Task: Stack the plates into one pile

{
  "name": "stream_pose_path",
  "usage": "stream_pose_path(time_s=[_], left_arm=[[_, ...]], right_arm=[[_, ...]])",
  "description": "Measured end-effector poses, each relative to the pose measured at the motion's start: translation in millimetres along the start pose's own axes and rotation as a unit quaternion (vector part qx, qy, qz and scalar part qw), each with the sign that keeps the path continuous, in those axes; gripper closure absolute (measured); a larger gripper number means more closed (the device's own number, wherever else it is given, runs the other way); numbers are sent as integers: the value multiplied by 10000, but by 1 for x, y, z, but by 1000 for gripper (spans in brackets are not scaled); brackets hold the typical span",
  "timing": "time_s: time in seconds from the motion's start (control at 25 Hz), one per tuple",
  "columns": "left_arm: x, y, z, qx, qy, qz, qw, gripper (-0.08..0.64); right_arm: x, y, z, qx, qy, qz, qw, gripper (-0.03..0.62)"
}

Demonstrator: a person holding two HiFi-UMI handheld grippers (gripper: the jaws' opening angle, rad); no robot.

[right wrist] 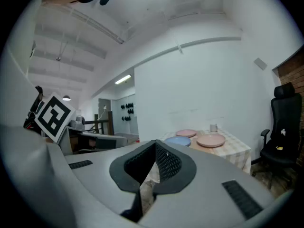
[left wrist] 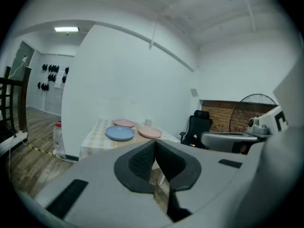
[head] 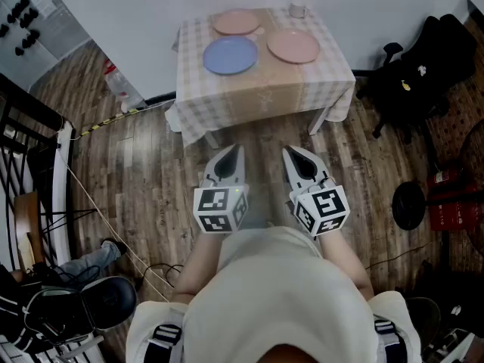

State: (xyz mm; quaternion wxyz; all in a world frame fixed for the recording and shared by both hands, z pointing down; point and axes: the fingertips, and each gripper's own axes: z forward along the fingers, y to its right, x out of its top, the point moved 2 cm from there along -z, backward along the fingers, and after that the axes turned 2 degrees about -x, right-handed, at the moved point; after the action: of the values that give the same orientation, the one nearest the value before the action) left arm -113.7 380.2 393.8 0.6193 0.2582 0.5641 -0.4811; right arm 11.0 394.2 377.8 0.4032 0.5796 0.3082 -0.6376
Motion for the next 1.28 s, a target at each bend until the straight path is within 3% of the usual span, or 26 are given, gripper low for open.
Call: stream_pose_path(time_s=[0.68, 0.88, 1.28], left_arm=[[-2, 4, 2, -61, -20, -40, 10000, 557], [0, 6, 4, -58, -5, -55, 10000, 557], [-2, 0, 11, -37, -72, -129, 9999, 557]], right_arm=[[-3, 3, -3, -15, -31, 17, 10000, 592], [-4, 4, -1, 175, -33, 288, 9994, 592], [-7, 14, 5, 19, -51, 356, 9994, 592]])
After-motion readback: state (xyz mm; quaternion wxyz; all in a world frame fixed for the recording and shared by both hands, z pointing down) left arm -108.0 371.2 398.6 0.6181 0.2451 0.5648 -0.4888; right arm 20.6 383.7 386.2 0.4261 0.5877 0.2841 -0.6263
